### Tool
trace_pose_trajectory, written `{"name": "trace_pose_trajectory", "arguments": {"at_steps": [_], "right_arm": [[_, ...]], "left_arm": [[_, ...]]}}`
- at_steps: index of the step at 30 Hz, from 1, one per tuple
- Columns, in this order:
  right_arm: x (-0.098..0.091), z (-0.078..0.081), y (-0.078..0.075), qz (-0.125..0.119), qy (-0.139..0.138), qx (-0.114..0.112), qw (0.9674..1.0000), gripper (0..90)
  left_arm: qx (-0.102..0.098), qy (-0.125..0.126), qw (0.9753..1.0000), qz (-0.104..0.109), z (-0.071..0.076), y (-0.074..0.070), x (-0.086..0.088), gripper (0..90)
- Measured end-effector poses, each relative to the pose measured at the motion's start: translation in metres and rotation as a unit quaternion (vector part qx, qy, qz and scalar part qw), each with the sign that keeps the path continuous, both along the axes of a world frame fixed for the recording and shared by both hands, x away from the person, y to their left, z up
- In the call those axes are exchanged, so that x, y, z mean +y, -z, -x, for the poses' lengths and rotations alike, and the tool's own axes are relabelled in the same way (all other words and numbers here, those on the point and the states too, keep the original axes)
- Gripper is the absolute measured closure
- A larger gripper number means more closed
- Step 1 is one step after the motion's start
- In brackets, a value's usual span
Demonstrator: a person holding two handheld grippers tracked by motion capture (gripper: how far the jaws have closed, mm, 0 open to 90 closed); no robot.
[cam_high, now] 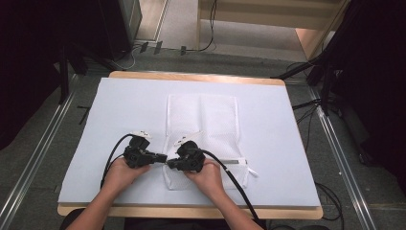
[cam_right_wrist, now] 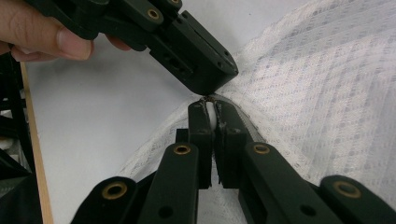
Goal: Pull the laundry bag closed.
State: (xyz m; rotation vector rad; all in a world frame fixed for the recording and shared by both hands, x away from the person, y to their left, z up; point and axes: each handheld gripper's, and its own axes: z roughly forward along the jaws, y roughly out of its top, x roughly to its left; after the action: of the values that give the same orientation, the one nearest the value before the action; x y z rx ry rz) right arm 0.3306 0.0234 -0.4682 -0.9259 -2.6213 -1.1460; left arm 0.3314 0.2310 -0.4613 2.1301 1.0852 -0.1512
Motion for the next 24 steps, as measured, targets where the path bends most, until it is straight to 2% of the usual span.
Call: {"name": "trace_pose_trajectory", "arguments": {"at_steps": [4,7,8,16,24], "right_arm": [[0.000,-0.001,0.000,0.002,0.000,0.004,1.0000,88.6],[-0.001,-0.001,-0.002,0.009,0.001,0.003,1.0000,88.7],[-0.002,-0.001,-0.002,0.011,0.001,0.005,0.9999,88.7],[-0.010,-0.001,-0.005,0.015,0.007,0.008,0.9998,88.7],[-0.014,-0.001,-0.004,0.008,0.004,0.003,1.0000,88.6]], "left_arm": [[-0.003,0.002,1.0000,-0.005,0.000,0.001,-0.002,90.0],[-0.020,0.008,0.9995,-0.021,0.003,0.000,-0.005,90.0],[-0.020,0.008,0.9995,-0.022,0.003,-0.001,-0.005,90.0],[-0.021,0.012,0.9994,-0.023,0.003,-0.001,-0.005,90.0],[-0.020,0.012,0.9995,-0.019,0.002,0.000,-0.004,90.0]]}}
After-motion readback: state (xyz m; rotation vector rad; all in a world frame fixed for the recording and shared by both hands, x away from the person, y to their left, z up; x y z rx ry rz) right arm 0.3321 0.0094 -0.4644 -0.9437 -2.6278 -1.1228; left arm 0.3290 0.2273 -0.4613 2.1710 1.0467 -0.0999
